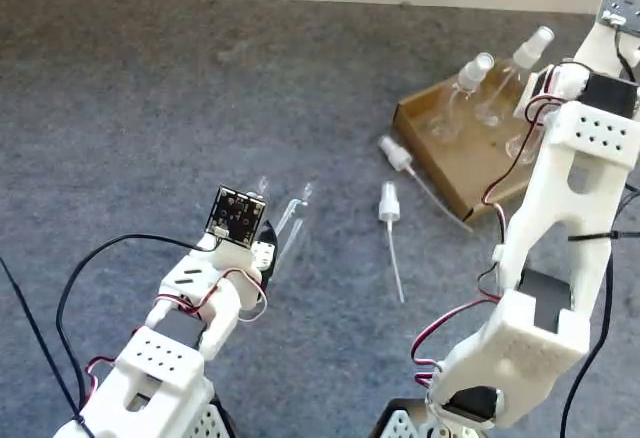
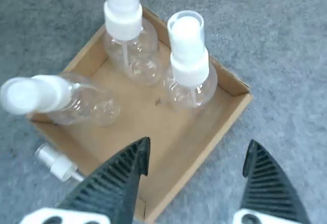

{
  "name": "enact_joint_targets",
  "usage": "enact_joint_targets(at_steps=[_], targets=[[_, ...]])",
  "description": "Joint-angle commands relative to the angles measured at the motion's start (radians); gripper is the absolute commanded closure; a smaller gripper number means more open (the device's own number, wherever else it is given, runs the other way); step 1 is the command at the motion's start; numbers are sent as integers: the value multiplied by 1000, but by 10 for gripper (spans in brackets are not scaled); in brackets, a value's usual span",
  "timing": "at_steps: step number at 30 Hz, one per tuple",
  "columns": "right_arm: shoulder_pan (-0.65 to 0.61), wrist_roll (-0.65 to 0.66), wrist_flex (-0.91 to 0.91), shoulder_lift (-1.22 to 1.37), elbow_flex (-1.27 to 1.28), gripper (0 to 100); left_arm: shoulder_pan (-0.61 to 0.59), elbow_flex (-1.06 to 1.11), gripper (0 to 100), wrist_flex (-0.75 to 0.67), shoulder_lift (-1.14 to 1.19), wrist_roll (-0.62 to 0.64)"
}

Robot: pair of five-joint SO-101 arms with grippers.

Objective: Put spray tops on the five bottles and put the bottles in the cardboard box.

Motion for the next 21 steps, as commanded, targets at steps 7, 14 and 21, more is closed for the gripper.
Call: enact_joint_targets(at_steps=[7,14,21], targets=[[-36,9,90,-317,-27,737,-93,-19,993,-17,-10,-9],[-163,11,213,-532,110,736,-96,-19,993,-17,-12,-8],[-306,124,208,-648,369,736,-220,-58,993,-17,-12,-8]])
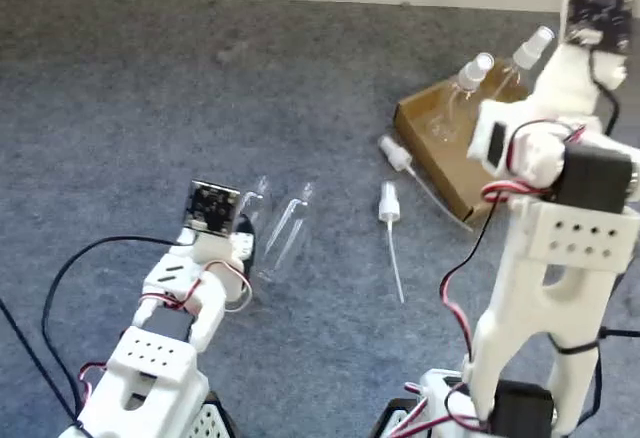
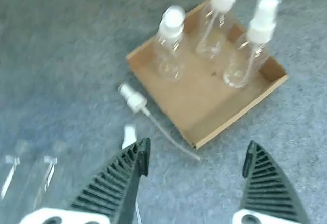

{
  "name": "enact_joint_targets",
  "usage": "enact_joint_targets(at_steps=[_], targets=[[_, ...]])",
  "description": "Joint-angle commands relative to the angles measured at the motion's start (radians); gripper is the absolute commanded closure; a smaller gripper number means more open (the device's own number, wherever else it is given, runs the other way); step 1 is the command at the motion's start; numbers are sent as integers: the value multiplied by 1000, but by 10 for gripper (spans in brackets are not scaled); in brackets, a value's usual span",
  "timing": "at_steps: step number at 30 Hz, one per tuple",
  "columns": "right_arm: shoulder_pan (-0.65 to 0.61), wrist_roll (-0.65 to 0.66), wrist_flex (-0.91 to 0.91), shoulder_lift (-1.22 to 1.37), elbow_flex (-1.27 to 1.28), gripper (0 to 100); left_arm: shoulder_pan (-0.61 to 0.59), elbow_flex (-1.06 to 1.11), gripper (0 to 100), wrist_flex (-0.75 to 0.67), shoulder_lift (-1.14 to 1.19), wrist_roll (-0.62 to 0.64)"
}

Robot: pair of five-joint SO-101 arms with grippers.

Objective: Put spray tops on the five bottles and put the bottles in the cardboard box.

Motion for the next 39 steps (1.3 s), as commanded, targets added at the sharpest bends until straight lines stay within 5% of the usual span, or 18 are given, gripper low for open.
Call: enact_joint_targets(at_steps=[1,13,21,35,39], targets=[[-91,121,1,-53,108,736,-107,-62,994,-17,-12,-8],[-308,157,-56,-50,403,745,-186,-70,995,-17,-12,-8],[-397,157,-378,-59,642,998,-222,-76,994,-17,-12,-3],[-591,144,-680,-47,788,994,-222,-73,993,-17,-12,-9],[-588,-44,-690,-45,788,967,-222,-73,993,-17,-12,-9]])
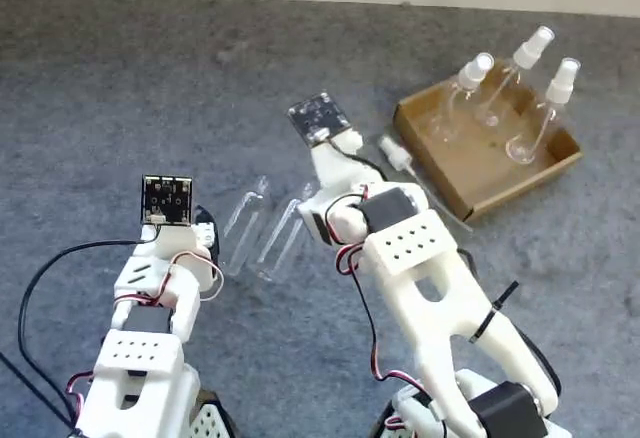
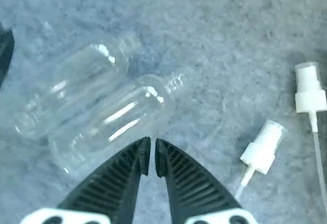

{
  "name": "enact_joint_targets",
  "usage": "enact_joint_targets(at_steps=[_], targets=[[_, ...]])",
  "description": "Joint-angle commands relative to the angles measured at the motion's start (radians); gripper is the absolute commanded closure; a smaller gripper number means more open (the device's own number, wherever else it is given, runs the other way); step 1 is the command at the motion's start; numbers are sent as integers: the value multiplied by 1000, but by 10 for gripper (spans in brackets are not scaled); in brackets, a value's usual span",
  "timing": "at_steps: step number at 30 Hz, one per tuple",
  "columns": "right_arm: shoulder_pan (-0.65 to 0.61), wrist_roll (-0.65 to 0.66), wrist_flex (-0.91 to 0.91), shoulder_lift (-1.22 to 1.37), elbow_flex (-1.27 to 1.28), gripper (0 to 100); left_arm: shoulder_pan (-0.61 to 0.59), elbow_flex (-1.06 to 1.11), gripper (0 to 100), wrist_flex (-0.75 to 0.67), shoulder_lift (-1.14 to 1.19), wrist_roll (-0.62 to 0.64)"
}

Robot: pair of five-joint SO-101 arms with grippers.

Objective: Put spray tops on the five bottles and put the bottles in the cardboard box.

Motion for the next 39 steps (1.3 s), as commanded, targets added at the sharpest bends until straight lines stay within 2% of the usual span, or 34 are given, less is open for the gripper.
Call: enact_joint_targets(at_steps=[1,7,21,29,39], targets=[[-10,-158,-30,-27,-15,946,-13,-71,993,-17,-12,-9],[-36,-241,-28,18,-97,817,-13,-68,993,-17,-12,-9],[-73,-241,-31,470,-389,817,-13,-68,993,-17,-4,-9],[-113,-236,-31,501,-456,817,-12,-67,993,-17,-4,-9],[-137,-233,-31,503,-383,817,-10,-67,993,-17,-4,-9]])
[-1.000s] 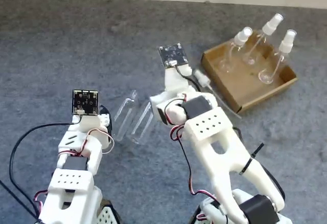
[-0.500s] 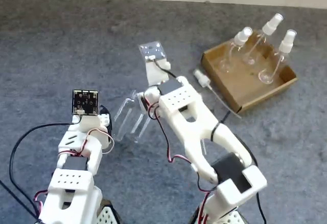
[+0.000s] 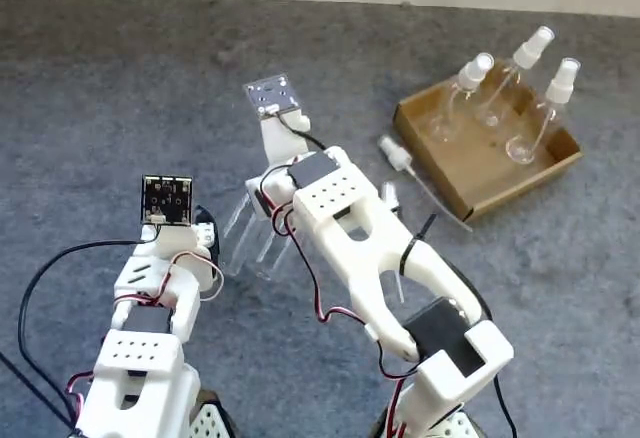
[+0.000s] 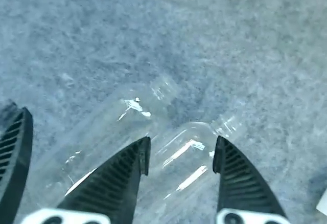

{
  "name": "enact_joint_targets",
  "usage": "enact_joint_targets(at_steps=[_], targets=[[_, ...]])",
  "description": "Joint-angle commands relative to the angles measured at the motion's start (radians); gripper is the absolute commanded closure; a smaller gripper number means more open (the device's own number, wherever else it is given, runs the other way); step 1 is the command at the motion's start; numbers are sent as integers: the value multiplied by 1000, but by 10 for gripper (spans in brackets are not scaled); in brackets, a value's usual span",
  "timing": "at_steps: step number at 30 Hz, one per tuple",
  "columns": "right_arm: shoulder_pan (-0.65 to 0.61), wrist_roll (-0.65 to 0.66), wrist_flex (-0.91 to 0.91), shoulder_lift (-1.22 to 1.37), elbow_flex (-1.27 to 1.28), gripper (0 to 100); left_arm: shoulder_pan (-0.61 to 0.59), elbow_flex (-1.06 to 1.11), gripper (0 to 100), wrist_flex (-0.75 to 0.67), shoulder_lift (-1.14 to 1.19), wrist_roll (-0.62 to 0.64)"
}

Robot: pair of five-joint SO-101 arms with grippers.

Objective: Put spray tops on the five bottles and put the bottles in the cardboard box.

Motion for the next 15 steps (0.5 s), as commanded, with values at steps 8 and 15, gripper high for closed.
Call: enact_joint_targets(at_steps=[8,15], targets=[[-13,-3,-18,-5,36,817,-8,-67,993,-17,-4,-9],[-13,-3,-19,-7,124,817,-8,-67,993,-17,-4,-9]])
